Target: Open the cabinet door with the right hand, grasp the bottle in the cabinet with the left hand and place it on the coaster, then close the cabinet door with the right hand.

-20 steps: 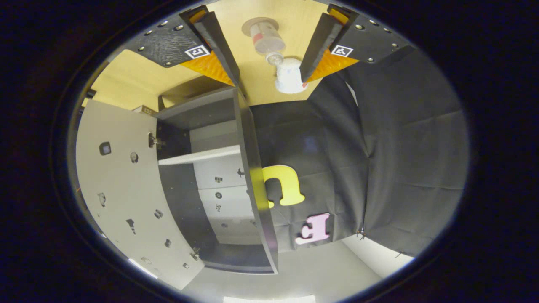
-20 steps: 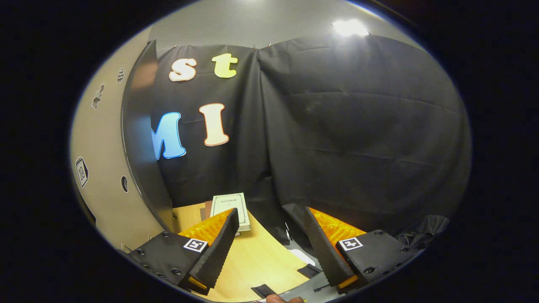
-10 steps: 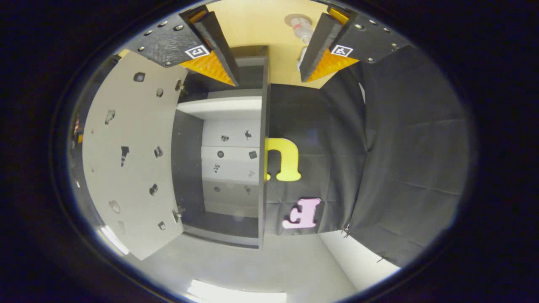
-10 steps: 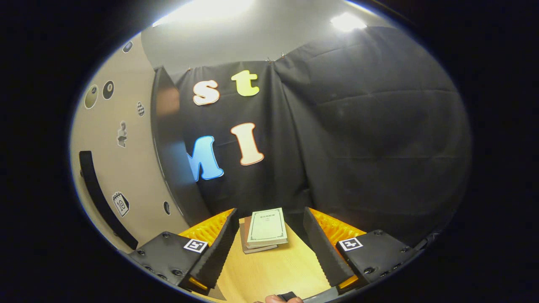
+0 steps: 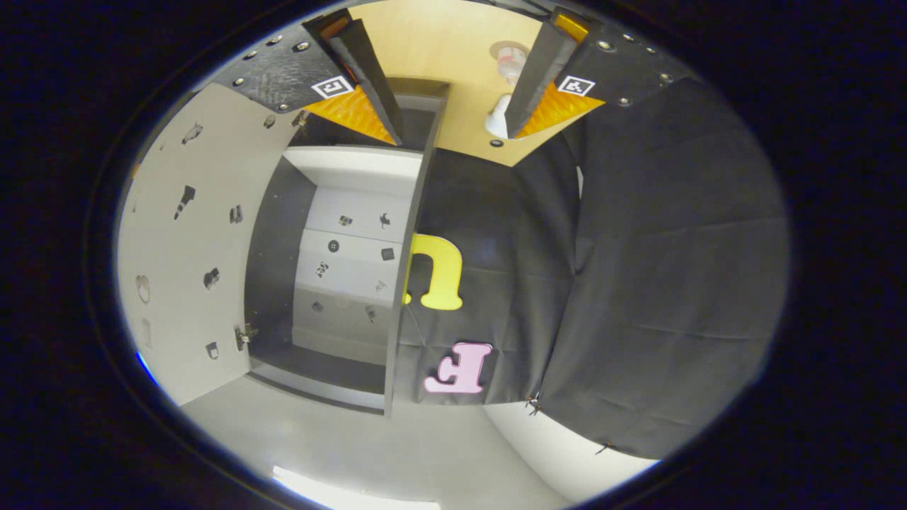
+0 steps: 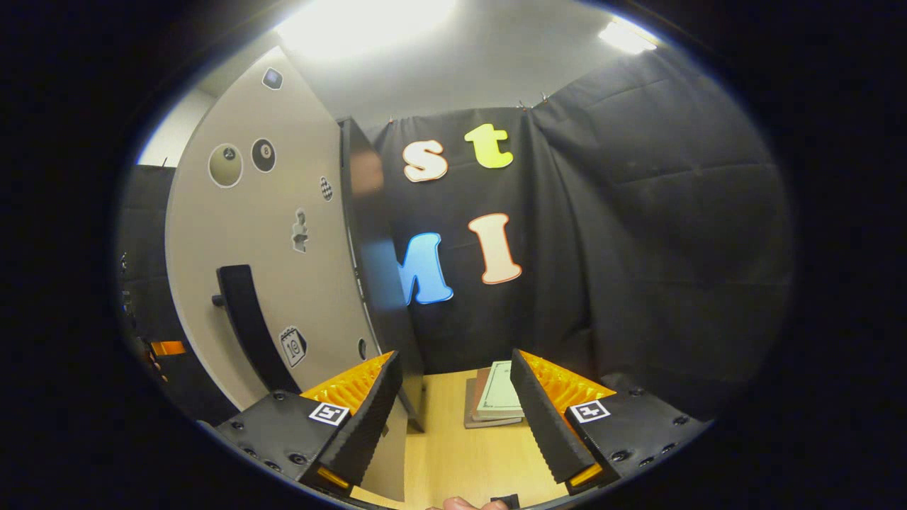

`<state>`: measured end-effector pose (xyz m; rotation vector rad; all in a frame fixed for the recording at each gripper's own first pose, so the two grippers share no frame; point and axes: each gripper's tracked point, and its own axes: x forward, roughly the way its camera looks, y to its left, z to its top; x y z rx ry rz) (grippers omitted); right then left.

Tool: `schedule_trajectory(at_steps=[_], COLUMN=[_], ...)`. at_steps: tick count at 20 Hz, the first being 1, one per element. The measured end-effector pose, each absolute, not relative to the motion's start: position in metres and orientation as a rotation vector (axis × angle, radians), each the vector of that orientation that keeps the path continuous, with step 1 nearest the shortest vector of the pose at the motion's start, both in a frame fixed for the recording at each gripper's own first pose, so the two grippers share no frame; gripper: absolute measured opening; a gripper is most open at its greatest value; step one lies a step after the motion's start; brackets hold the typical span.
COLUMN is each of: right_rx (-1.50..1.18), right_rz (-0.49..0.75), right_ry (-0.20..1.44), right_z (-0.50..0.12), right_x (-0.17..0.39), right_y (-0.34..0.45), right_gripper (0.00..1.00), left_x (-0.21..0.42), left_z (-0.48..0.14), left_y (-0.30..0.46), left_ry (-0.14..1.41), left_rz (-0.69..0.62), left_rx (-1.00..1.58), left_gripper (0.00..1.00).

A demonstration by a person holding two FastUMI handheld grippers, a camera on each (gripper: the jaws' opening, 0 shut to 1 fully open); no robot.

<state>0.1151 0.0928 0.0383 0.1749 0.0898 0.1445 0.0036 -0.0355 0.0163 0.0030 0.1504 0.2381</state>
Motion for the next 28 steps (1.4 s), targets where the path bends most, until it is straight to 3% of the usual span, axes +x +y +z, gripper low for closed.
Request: schedule_trajectory(at_steps=[8,15,25,26,27,28], right_rx=[0.199,0.028,0.124,0.140,0.149,0.160], right_rz=[0.270,0.214,0.192,0.206,0.224,0.240], right_ry=[0.115,0.187,0.216,0.222,0.227,0.228], right_z=[0.064,0.059,0.053,0.051,0.051,0.052], right_x=[0.096,0.085,0.069,0.068,0.068,0.068], right_y=[0.132,0.147,0.219,0.231,0.241,0.251], right_gripper=[0.97,0.97,0.95,0.88,0.96,0.96], left_x=[0.019,0.034,0.063,0.065,0.067,0.069], left_z=[0.021,0.037,0.035,0.033,0.031,0.031], left_y=[-0.059,-0.033,0.022,0.028,0.036,0.044], left_ry=[0.146,0.140,0.161,0.168,0.173,0.176], left_rz=[0.168,0.105,0.075,0.072,0.076,0.080], left_rx=[0.021,0.020,0.045,0.052,0.060,0.066], left_gripper=[0.88,0.88,0.88,0.88,0.88,0.87])
